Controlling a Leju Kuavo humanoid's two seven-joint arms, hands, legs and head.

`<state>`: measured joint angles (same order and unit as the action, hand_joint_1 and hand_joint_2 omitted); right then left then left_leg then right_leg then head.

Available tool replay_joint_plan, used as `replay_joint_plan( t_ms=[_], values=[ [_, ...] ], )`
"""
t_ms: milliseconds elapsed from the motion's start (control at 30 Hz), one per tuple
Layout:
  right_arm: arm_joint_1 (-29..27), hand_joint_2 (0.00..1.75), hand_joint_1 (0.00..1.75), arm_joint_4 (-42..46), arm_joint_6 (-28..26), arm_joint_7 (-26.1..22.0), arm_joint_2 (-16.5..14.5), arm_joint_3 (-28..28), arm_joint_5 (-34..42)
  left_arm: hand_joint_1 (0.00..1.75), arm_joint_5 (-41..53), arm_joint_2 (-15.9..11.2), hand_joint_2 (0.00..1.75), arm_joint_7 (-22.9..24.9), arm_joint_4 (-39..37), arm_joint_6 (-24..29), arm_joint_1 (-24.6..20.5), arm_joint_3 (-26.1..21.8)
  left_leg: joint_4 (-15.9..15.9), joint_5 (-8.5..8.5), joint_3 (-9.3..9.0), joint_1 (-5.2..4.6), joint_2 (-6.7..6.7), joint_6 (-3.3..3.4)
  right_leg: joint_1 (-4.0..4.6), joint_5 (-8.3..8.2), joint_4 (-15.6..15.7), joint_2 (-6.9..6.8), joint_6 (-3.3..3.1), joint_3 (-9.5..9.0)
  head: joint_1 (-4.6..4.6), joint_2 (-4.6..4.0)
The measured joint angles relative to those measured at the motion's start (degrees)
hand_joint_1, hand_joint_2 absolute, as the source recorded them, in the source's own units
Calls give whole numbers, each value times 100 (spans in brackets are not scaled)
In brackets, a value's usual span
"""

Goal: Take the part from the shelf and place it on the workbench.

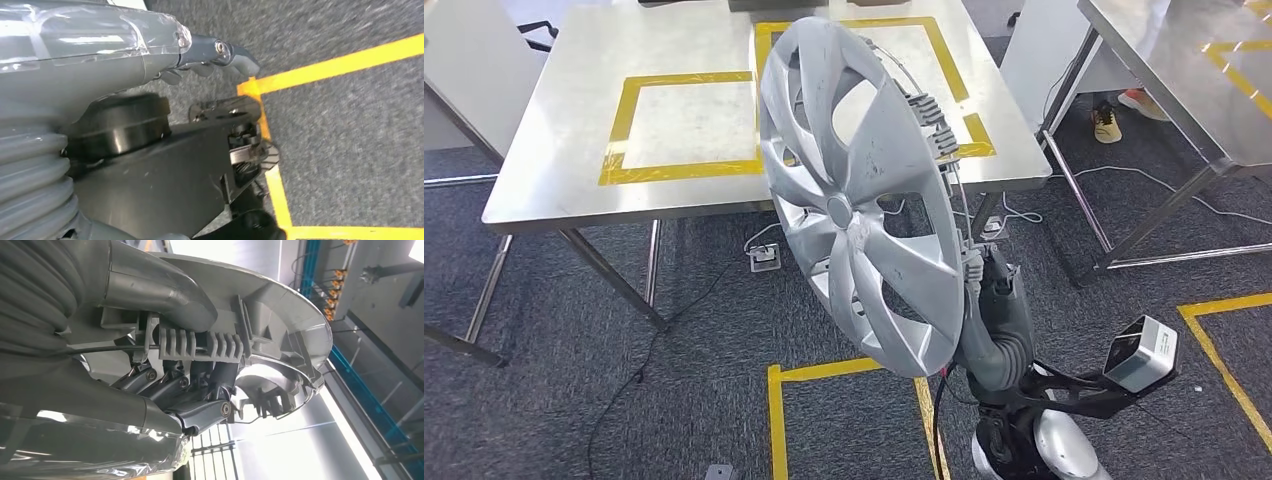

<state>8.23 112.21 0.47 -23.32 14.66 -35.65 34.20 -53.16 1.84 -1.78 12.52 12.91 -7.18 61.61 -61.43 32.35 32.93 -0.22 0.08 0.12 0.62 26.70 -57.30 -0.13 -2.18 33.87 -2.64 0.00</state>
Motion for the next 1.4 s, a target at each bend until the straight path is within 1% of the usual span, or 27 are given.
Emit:
replay_joint_plan(
  t_ms=[33, 100, 133, 167, 200, 267, 300, 367, 467, 500, 533, 600, 633, 667, 700, 767, 800, 867, 933, 1000, 1067, 1167, 1200, 1233, 1267, 1333, 1400],
  values=[
    [-1, 175, 175, 0, 4, -5, -4, 0, 1, 0, 0, -9, 175, -2, -1, 2, -1, 0, -240, 113, 125, 12, -11, -34, -28, -1, 57, -11, 25, -59, 19, 0],
    [-1, 175, 175, -2, 18, -20, -10, 1, 7, 0, 0, -24, 175, -1, -3, 3, 4, 0, -920, 352, 535, 54, -26, -109, -57, 43, 77, -16, 51, -127, 75, 0],
    [-7, 175, 175, -3, 26, -27, -14, 1, 11, 0, 0, -31, 175, 2, -4, 3, 11, 0, -1170, 382, 720, 81, -26, -145, -72, 77, 73, -17, 73, -158, 97, 0],
    [-16, 175, 175, -4, 32, -33, -17, 1, 18, 0, 0, -37, 175, 5, -4, 3, 18, 0, -1242, 298, 823, 108, -22, -179, -89, 117, 66, -16, 99, -198, 117, 0],
    [-24, 175, 175, -4, 40, -39, -19, 1, 27, 0, 0, -43, 175, 8, -4, 3, 22, 0, -1105, 98, 818, 135, -14, -211, -112, 163, 53, -14, 131, -248, 134, 0],
    [-33, 175, 175, -4, 55, -52, -20, 1, 45, 0, 0, -49, 175, 12, -4, 3, 24, 0, -479, -380, 598, 169, 26, -272, -153, 281, 2, -7, 215, -349, 182, 0],
    [-31, 175, 175, -3, 63, -59, -20, 0, 52, 0, 0, -51, 175, 13, -4, 3, 23, 0, -192, -498, 473, 173, 47, -275, -160, 342, -41, -2, 265, -378, 221, 0],
    [-28, 175, 175, -1, 77, -78, -20, 0, 57, 0, 0, -52, 175, 16, -5, 3, 24, 0, 3, -462, 365, 146, 68, -206, -159, 410, -79, 4, 343, -398, 263, 0],
    [-29, 175, 175, -2, 98, -99, -19, 1, 70, 0, 9, -55, 175, 20, -7, 1, 33, 0, 31, -404, 323, 135, 44, -62, -174, 480, -107, -8, 402, -411, 215, 0],
    [-30, 175, 175, -1, 114, -116, -19, 2, 83, 0, 24, -54, 175, 20, -7, -1, 30, 0, 38, -388, 300, 140, 39, -25, -177, 557, -236, -10, 421, -362, 195, 0],
    [-33, 175, 175, -1, 138, -142, -19, 4, 98, 0, 42, -54, 175, 20, -7, -2, 25, 1, 44, -369, 272, 143, 39, 11, -178, 680, -487, -10, 438, -247, 167, 0],
    [-53, 175, 175, -1, 198, -212, -19, 7, 130, 0, 76, -58, 175, 22, -7, 0, 23, 2, 44, -322, 225, 124, 45, 65, -172, 972, -1268, -10, 455, 168, 93, 0],
    [-73, 175, 175, -1, 222, -239, -20, 7, 144, 0, 85, -65, 175, 24, -7, 2, 25, 2, 44, -296, 195, 110, 45, 82, -168, 1049, -1610, -9, 449, 381, 61, 0],
    [-93, 175, 175, -2, 240, -255, -20, 7, 155, 0, 91, -75, 175, 26, -7, 3, 27, 2, 44, -267, 156, 93, 40, 91, -162, 1011, -1782, -8, 429, 523, 31, 0],
    [-109, 175, 175, -2, 251, -263, -19, 7, 164, 0, 96, -86, 175, 28, -7, 3, 28, 2, 44, -236, 108, 76, 33, 95, -152, 850, -1740, -5, 391, 568, 5, 0],
    [-122, 175, 175, -2, 261, -265, -19, 7, 173, 0, 99, -103, 175, 29, -7, 3, 24, 2, 45, -185, 22, 46, 17, 96, -122, 411, -1294, 3, 301, 466, -31, 0],
    [-123, 175, 175, -2, 263, -265, -19, 7, 173, 0, 101, -107, 175, 29, -7, 3, 22, 2, 46, -171, -1, 38, 13, 95, -111, 270, -1117, 6, 271, 413, -38, 0],
    [-123, 175, 175, -2, 264, -265, -19, 8, 174, 0, 101, -109, 175, 29, -7, 3, 21, 2, 47, -164, -15, 33, 11, 94, -101, 191, -1005, 7, 251, 379, -39, 0],
    [-117, 175, 175, 3, 294, -272, -20, 9, 168, 0, 95, -115, 175, 26, -6, 29, 14, 2, 62, -140, -23, 34, 9, 76, -58, 98, -706, 11, 151, 268, -29, 0],
    [-100, 175, 175, 27, 375, -305, -31, 13, 150, 0, 20, -159, 175, 0, -5, 92, -1, 2, 86, -108, -25, 40, 11, -7, -25, 44, -249, 2, 61, 84, -27, 0],
    [-62, 175, 175, 48, 458, -362, -68, 13, 146, 0, -98, -230, 175, -51, -4, 136, -9, 1, -110, 2, 88, 55, -4, -103, -45, 57, -10, -15, 71, -49, -2, 0],
    [-13, 175, 175, 49, 507, -443, -144, 9, 154, 0, -184, -305, 175, -58, -5, 141, 3, -1, -1017, 338, 640, 94, -28, -182, -62, 97, 37, -22, 69, -140, 97, 0],
    [-24, 175, 175, 47, 509, -463, -162, 8, 152, 0, -196, -321, 175, -25, -6, 141, 12, -2, -1204, 332, 788, 109, -24, -205, -66, 127, 31, -23, 77, -169, 123, 0],
    [-43, 175, 175, 44, 506, -483, -176, 7, 151, 0, -209, -334, 175, 15, -7, 140, 20, -2, -1203, 212, 842, 124, -19, -229, -75, 163, 22, -23, 93, -205, 143, 0],
    [-67, 175, 175, 42, 504, -502, -186, 7, 154, 0, -219, -343, 175, 51, -7, 139, 26, -2, -1002, -5, 789, 141, -9, -251, -89, 205, 4, -21, 117, -245, 158, 0],
    [-116, 175, 175, 34, 514, -569, -207, 7, 174, 0, -231, -357, 175, 94, -6, 136, 27, -2, -376, -396, 531, 162, 27, -290, -107, 310, -60, -13, 190, -308, 215, 0],
    [-150, 175, 175, 27, 546, -645, -221, 6, 207, 0, -227, -364, 175, 109, -5, 130, 24, -2, -44, -457, 369, 157, 56, -235, -100, 392, -121, -1, 267, -323, 261, 0]
  ],
)
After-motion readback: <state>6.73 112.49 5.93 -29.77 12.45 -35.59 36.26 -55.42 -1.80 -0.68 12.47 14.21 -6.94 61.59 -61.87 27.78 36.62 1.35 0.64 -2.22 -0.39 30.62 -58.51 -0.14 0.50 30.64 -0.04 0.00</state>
